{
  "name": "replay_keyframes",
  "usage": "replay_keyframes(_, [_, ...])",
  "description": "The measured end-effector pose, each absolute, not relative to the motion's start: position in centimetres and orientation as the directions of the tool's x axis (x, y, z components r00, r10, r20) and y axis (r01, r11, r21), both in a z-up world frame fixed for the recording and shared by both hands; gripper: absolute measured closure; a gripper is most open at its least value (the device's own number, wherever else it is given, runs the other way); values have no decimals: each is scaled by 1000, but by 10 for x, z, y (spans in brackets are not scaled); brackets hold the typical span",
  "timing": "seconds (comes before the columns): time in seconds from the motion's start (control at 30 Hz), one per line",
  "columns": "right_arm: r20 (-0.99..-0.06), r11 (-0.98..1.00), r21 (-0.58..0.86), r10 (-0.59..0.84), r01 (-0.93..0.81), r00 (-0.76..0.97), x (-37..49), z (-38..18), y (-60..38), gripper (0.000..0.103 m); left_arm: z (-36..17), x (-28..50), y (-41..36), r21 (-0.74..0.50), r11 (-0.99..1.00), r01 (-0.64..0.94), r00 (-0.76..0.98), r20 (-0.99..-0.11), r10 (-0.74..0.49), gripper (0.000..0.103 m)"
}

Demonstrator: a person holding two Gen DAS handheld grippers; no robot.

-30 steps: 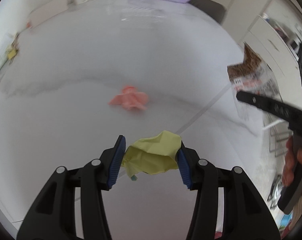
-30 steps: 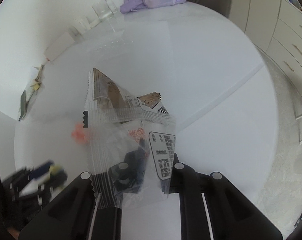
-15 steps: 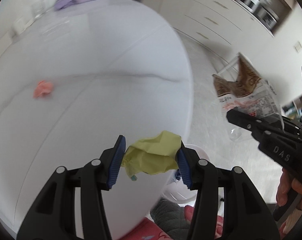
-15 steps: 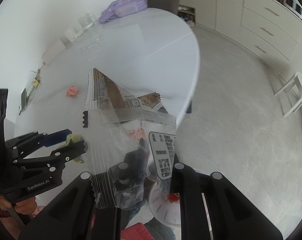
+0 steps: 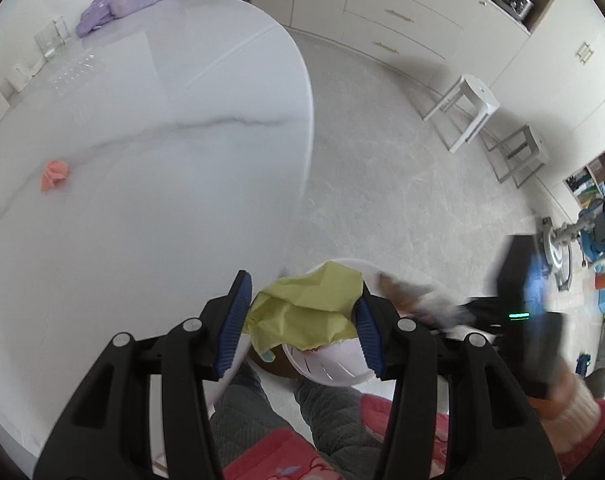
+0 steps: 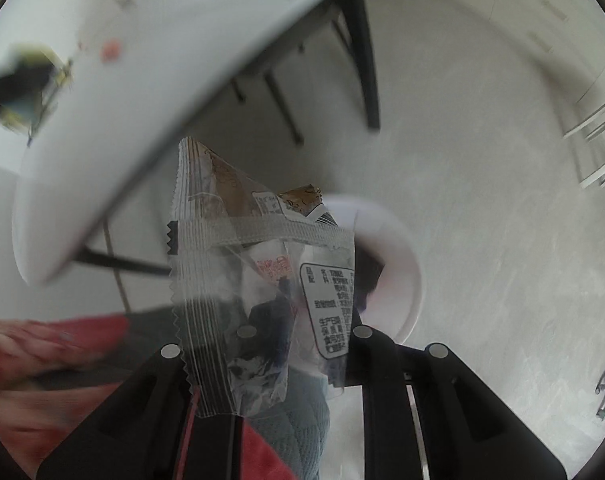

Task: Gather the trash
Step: 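Carry the yellow paper and clear snack bag over the white bin and open both tools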

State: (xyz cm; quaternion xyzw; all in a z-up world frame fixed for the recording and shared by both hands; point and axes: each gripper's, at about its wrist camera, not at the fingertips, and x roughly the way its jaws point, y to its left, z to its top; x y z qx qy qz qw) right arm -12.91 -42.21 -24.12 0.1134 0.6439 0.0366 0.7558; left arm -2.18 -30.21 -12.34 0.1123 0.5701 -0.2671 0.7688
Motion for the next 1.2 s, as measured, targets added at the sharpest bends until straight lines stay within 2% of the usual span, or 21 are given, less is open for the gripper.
replay_keyframes(0.03, [-966, 970, 227, 213, 88, 147, -130, -259, -421, 77, -126, -28, -307, -134, 827, 546, 198, -939, -282, 54])
replay_keyframes(0.07, [-967, 969, 233, 221, 87, 128, -131, -270, -420, 55, -130, -30, -308, -135, 823, 552, 187, -942, -280, 54])
replay_keyframes(0.13, [-974, 974, 214, 207, 78, 88, -132, -293, -418, 37, -136, -35, -315, -131, 818, 561, 163, -950, -265, 54])
replay_keyframes(0.17, [-978, 977, 201, 195, 77, 78, -134, -300, -418, 30, -138, -39, -316, -129, 815, 564, 156, -953, -259, 54])
replay_keyframes(0.33, [-978, 971, 191, 175, 144, 113, -151, -286, -443, 10, -146, -53, -334, -129, 799, 588, 131, -959, -251, 54])
replay_keyframes(0.47, [-980, 962, 137, 98, 236, 171, -177, -258, -480, 10, -158, -63, -355, -142, 761, 632, 92, -962, -256, 54])
replay_keyframes(0.6, [-975, 937, 125, 55, 326, 215, -202, -237, -516, 8, -194, -74, -383, -171, 681, 712, -1, -970, -242, 54])
replay_keyframes(0.67, [-970, 921, 122, 32, 370, 241, -215, -225, -531, 7, -214, -80, -394, -190, 656, 730, -46, -972, -230, 45])
replay_keyframes(0.73, [-966, 910, 120, 15, 397, 258, -223, -220, -540, 7, -237, -84, -404, -183, 651, 737, -68, -978, -199, 25])
replay_keyframes(0.8, [-963, 897, 127, 10, 424, 268, -228, -221, -547, 7, -257, -87, -411, -146, 656, 740, -55, -986, -157, 19])
replay_keyframes(0.9, [-960, 875, 155, 23, 459, 280, -230, -222, -554, 7, -271, -89, -414, -104, 676, 729, -58, -994, -90, 19])
replay_keyframes(0.97, [-957, 867, 164, 24, 471, 289, -230, -221, -557, 7, -263, -88, -412, -81, 684, 725, -25, -996, -91, 18])
replay_keyframes(1.03, [-951, 864, 175, 24, 472, 309, -227, -217, -559, 7, -245, -87, -411, -53, 684, 728, 34, -993, -114, 13])
replay_keyframes(1.2, [-937, 876, 179, 13, 447, 350, -212, -198, -561, 7, -184, -78, -393, -1, 712, 702, 194, -962, -193, 10])
